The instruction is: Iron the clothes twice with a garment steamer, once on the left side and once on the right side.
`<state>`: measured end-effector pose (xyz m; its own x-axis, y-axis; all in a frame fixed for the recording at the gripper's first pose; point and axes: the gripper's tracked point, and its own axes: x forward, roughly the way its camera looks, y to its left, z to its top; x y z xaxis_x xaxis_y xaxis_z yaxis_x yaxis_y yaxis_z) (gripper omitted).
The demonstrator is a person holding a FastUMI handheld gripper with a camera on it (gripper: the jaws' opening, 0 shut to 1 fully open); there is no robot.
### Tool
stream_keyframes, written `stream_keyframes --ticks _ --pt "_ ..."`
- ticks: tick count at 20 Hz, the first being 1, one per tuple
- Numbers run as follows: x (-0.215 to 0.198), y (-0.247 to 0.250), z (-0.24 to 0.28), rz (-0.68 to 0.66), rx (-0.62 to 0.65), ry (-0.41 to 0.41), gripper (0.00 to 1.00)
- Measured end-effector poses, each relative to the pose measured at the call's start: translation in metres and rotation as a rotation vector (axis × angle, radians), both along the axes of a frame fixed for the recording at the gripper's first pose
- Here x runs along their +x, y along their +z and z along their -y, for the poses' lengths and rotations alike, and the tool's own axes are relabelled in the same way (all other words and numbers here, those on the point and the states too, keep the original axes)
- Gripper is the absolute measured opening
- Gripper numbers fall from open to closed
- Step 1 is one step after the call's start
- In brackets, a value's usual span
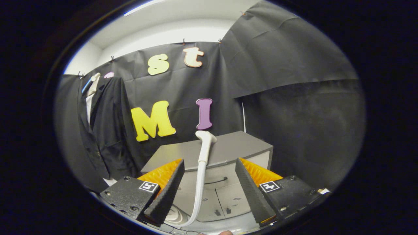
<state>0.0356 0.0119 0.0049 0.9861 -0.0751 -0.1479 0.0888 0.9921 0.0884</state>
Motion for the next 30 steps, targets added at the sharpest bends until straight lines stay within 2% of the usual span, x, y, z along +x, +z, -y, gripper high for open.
stream_keyframes --ticks 4,10,14,19,26,30 --pt "0.031 0.019 0.004 -0.013 0.063 -0.030 0.97" --pt "0.126 0.027 -0.001 -0.113 0.091 0.062 0.98" --pt "0.189 0.003 -0.010 -0.233 0.082 0.117 0.98" --pt "0.243 -0.036 -0.008 -0.392 0.051 0.124 0.98" --pt "0.281 -0.088 -0.009 -0.569 0.126 0.097 0.93" --pt "0.284 -0.096 -0.019 -0.579 0.119 0.105 0.83"
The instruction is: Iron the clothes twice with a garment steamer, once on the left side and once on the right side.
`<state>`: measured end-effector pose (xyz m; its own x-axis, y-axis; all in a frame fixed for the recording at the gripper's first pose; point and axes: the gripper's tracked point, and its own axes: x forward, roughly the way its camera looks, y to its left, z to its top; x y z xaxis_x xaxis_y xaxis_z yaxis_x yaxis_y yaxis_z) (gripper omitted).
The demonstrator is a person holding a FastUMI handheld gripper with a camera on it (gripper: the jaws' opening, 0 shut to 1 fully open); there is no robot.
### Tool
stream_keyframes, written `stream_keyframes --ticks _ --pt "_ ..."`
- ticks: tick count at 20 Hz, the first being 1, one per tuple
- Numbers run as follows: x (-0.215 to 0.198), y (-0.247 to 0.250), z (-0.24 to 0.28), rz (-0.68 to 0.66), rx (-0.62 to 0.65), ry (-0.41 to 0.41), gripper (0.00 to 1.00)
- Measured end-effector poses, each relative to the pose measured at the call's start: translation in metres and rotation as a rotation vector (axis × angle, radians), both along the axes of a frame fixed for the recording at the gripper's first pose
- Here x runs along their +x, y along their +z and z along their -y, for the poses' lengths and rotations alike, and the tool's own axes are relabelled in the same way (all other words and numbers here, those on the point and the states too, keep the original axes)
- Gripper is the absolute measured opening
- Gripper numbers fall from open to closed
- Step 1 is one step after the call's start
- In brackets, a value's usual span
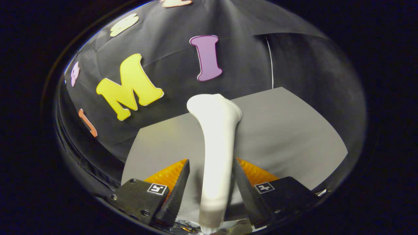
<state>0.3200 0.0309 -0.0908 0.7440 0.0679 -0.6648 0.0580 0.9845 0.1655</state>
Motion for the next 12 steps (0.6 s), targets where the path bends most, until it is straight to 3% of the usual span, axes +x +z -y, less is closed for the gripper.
stream_keyframes --ticks 3,7,12 --pt "0.004 -0.003 0.003 0.012 -0.043 -0.029 0.79" --pt "0.009 -0.003 0.015 0.054 -0.104 -0.098 0.45" --pt "-0.002 0.016 0.012 0.116 -0.074 -0.126 0.38"
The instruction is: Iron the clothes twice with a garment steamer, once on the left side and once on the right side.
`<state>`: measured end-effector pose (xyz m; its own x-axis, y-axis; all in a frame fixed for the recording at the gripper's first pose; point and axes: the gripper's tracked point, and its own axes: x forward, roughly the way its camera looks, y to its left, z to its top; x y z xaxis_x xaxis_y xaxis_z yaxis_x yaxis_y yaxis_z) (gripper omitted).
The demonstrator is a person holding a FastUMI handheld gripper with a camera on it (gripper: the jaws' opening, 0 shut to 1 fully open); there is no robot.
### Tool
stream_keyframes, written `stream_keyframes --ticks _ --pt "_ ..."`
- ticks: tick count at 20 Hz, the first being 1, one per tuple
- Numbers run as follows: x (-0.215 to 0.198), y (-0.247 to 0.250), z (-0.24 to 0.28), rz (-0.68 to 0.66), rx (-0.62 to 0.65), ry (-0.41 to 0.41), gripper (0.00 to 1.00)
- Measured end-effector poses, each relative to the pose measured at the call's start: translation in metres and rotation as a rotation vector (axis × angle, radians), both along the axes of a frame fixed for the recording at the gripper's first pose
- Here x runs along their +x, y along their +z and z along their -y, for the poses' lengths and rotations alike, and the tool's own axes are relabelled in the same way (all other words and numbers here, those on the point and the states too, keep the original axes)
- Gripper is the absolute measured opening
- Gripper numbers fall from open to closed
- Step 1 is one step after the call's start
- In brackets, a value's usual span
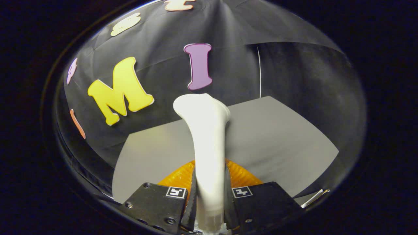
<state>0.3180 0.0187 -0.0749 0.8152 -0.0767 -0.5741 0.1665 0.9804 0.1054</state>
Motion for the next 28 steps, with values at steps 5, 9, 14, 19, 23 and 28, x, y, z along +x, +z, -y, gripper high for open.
stream_keyframes --ticks 5,9,14,19,23,28 --pt "-0.023 0.029 0.002 0.100 0.065 -0.040 0.36" --pt "-0.040 0.061 -0.012 0.191 0.134 -0.023 0.36" --pt "-0.072 0.103 -0.056 0.298 0.156 0.092 0.36" --pt "-0.104 0.145 -0.110 0.430 0.116 0.210 0.35" --pt "-0.128 0.179 -0.151 0.548 0.108 0.270 0.36" --pt "-0.159 0.212 -0.203 0.691 0.109 0.310 0.35"
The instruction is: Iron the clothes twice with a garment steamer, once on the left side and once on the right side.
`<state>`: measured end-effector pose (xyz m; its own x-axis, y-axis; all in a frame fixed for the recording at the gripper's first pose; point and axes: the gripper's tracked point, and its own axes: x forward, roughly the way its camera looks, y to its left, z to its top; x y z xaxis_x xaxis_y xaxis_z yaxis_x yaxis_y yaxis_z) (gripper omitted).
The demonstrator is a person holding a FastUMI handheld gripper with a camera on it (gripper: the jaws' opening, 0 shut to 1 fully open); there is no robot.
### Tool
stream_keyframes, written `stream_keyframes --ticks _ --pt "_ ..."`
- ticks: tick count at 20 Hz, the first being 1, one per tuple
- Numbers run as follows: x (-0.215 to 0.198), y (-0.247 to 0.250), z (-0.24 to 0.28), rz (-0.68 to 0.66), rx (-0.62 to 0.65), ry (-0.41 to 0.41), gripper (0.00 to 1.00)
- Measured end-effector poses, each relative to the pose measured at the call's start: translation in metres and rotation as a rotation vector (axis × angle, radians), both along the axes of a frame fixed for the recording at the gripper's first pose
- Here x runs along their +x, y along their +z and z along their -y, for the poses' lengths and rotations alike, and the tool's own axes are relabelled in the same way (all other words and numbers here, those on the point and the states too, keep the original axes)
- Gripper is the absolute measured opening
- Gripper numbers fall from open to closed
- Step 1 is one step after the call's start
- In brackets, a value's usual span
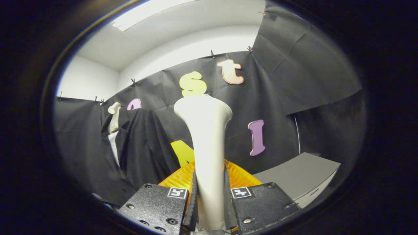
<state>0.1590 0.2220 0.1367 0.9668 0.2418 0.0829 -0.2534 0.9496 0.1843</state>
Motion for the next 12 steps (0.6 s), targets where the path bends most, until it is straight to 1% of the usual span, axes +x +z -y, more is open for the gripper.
stream_keyframes --ticks 4,8,10,12 --pt "-0.032 0.021 -0.050 0.106 -0.005 0.014 0.35" --pt "-0.061 0.031 -0.097 0.194 -0.034 0.004 0.35" --pt "-0.070 0.039 -0.123 0.230 -0.048 0.013 0.35" --pt "-0.071 0.048 -0.150 0.261 -0.070 0.041 0.35"
